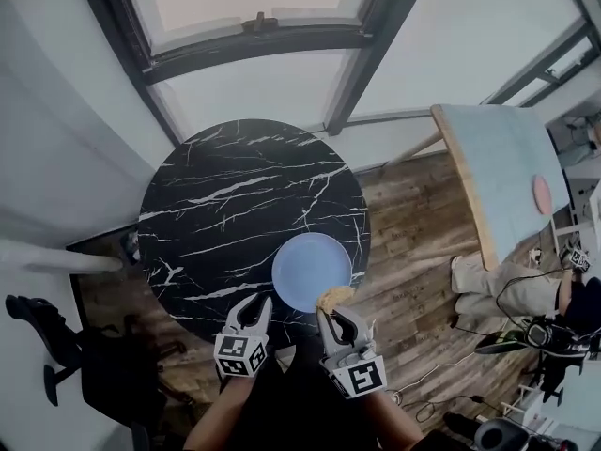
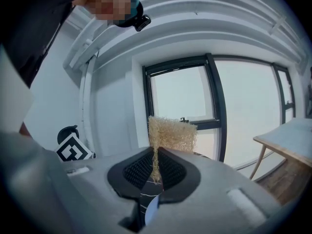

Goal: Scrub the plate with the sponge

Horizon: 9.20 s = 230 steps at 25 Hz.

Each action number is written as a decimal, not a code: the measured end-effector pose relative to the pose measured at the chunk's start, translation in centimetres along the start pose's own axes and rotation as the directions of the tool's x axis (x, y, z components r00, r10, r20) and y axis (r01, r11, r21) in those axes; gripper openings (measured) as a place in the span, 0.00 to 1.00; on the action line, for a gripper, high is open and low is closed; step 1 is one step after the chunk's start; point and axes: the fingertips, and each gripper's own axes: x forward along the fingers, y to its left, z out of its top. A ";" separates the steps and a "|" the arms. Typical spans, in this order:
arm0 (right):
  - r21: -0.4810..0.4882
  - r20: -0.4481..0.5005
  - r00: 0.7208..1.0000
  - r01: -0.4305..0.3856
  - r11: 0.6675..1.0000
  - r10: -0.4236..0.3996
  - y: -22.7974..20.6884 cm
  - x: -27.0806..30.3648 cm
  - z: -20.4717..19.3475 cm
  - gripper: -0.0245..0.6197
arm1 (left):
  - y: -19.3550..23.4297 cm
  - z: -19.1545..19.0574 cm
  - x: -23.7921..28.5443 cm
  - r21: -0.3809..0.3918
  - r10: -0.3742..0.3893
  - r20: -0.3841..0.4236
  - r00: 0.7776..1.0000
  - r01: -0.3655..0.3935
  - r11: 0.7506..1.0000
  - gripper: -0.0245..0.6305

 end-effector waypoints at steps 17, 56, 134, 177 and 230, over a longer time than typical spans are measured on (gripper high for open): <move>0.032 -0.191 0.935 -0.298 0.954 0.298 -5.7 6.6 -7.3 0.08 | 4.5 -10.4 8.5 -0.237 0.226 -0.236 0.945 -0.282 0.930 0.25; -0.058 -0.598 0.680 -0.565 0.823 0.425 0.5 11.4 -25.8 0.08 | 7.5 -15.1 10.5 -0.257 0.102 -0.393 0.914 -0.216 0.942 0.12; -0.261 -0.807 0.591 -0.334 0.906 -0.014 -9.3 16.0 -29.3 0.08 | 7.7 -14.7 10.6 -0.336 0.069 -0.330 0.942 -0.185 0.923 0.08; -0.180 -0.942 0.334 -0.400 0.899 -0.040 -8.5 1.3 -33.1 0.08 | 7.6 -15.0 10.6 -0.408 0.088 -0.303 0.949 -0.213 0.888 0.06; 0.103 -0.952 0.119 -0.745 0.659 0.284 4.7 4.5 -33.5 0.08 | 7.3 -15.3 10.5 -0.420 0.020 -0.331 0.943 -0.166 0.892 0.07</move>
